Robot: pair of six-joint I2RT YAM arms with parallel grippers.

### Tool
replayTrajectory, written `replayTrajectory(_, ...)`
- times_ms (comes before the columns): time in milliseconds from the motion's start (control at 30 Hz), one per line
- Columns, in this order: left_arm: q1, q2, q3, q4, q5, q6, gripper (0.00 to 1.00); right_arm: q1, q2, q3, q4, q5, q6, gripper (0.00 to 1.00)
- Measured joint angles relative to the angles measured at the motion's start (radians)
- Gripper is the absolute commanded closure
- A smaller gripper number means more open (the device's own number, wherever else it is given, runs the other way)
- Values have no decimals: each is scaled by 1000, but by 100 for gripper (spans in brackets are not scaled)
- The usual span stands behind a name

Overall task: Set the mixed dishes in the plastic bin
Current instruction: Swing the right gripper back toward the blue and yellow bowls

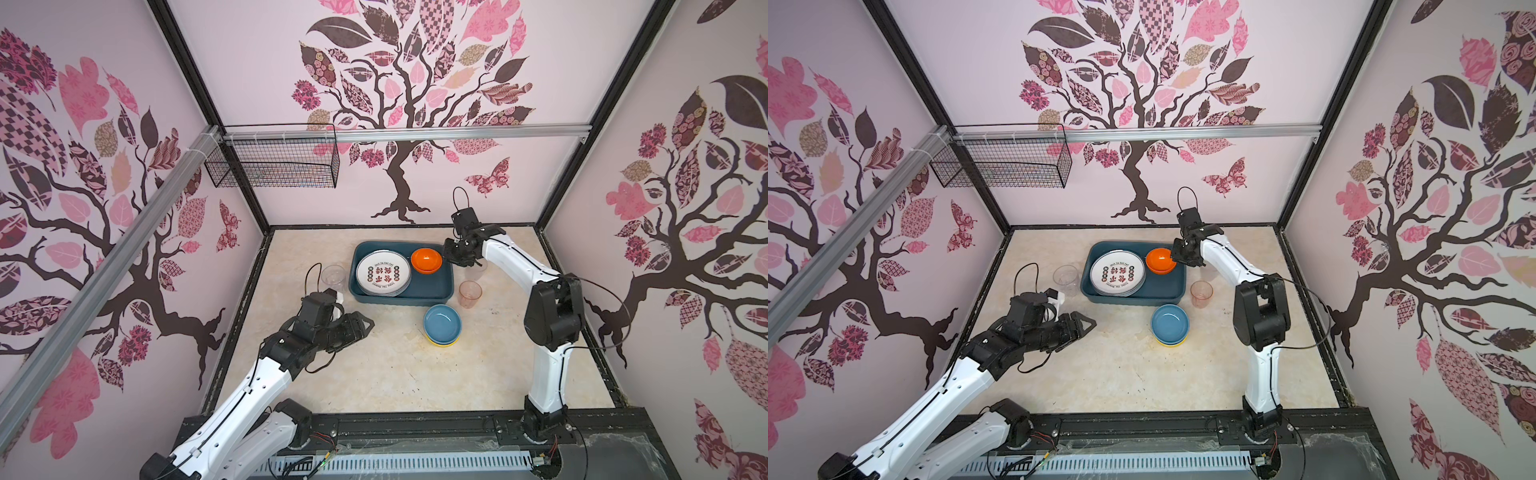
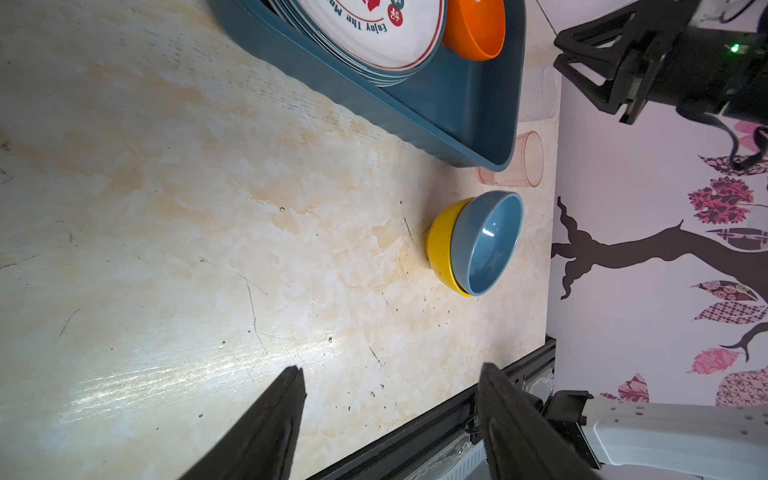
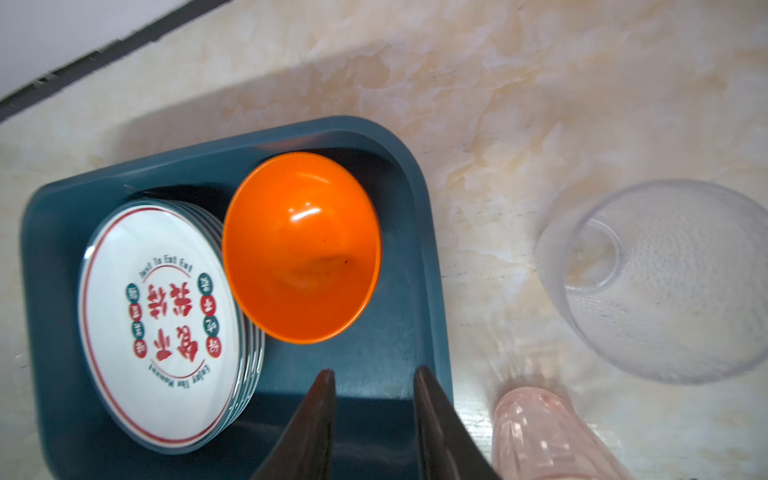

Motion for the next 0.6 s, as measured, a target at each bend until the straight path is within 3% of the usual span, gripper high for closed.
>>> replayTrajectory(300,-8,64,2,-3,53,43,32,0,-323,-341,92,-76,0,62)
replayTrajectory(600,-69,137,34,1,37,48,31,0,-546,-646,136,-135,-9,62)
